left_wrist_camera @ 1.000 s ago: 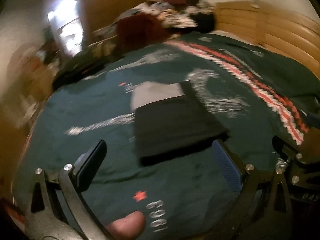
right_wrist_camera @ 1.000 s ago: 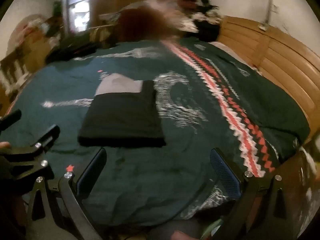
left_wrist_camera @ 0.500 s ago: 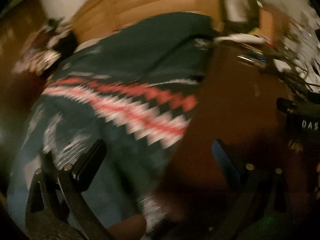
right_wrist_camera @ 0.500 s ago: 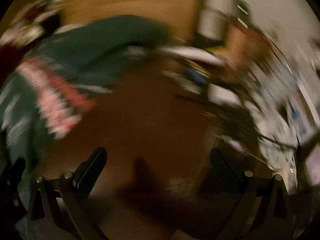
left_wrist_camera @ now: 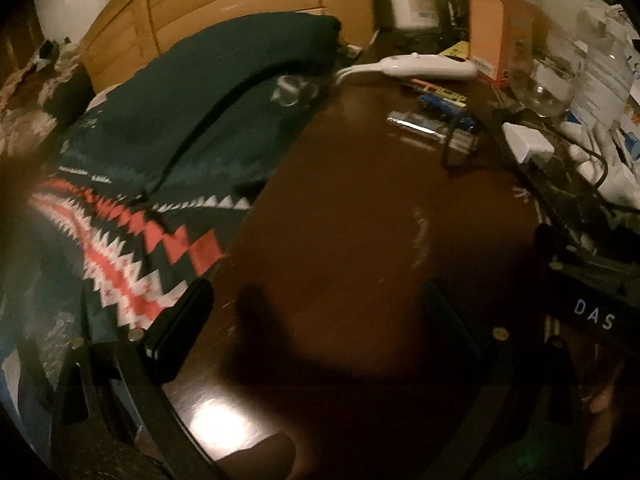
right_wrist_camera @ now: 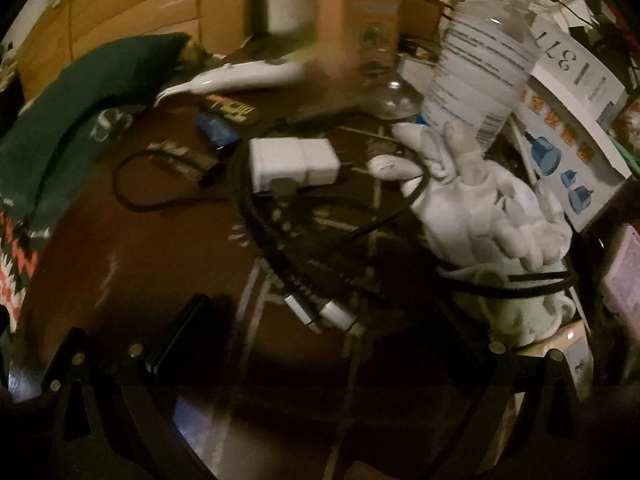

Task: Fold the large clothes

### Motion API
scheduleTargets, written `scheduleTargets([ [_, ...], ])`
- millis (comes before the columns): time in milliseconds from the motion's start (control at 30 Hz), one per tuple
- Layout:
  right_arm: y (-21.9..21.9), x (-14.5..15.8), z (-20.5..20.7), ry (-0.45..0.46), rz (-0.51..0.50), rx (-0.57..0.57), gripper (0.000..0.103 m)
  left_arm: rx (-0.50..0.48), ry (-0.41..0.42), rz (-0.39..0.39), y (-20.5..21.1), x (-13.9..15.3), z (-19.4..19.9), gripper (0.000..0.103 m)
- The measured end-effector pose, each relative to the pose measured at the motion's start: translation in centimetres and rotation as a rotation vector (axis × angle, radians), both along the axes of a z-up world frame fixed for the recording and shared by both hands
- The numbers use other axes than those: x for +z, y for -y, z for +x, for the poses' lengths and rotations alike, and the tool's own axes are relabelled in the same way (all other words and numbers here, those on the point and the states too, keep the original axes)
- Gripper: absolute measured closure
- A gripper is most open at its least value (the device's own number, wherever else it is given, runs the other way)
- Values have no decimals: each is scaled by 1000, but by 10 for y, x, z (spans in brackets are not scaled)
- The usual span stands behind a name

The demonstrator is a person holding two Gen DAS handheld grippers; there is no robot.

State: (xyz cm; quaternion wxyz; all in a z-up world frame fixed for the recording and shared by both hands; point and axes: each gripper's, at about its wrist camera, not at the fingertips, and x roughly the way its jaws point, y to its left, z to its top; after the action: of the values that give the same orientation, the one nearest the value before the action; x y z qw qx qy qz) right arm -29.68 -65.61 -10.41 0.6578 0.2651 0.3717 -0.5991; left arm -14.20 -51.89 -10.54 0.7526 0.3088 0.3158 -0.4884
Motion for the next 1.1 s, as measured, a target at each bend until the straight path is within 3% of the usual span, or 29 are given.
scheduleTargets([
  [267, 16, 0, -26, 95, 1, -81, 0, -41, -140, -3, 19, -8, 1, 0],
  [1100, 18, 0, -28, 89, 11, -59, 0, -45, -142, -7, 17, -7, -1, 0],
])
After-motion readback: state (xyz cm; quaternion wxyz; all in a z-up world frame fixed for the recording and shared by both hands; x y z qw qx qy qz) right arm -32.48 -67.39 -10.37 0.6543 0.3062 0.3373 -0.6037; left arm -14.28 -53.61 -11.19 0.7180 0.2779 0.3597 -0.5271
